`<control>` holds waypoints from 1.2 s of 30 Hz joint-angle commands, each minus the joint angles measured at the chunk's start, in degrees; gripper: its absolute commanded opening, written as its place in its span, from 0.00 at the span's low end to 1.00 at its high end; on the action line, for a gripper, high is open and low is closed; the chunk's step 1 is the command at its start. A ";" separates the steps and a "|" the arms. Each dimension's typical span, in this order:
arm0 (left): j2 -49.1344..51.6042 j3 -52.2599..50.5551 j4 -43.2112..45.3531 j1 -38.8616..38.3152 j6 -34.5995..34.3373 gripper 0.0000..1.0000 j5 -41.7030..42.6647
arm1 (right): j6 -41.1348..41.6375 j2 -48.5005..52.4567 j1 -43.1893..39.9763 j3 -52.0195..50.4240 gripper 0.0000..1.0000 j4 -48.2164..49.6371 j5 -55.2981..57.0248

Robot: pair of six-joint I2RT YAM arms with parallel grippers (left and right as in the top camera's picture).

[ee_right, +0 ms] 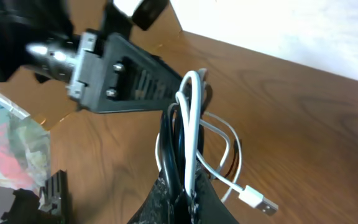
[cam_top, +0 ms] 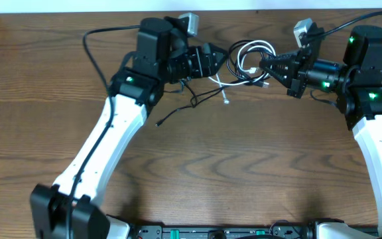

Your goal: Untangle cables

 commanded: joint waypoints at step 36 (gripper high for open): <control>9.40 -0.79 3.04 -0.87 2.64 0.59 7.34 | 1.11 -0.57 -0.24 0.48 0.01 -3.28 -1.46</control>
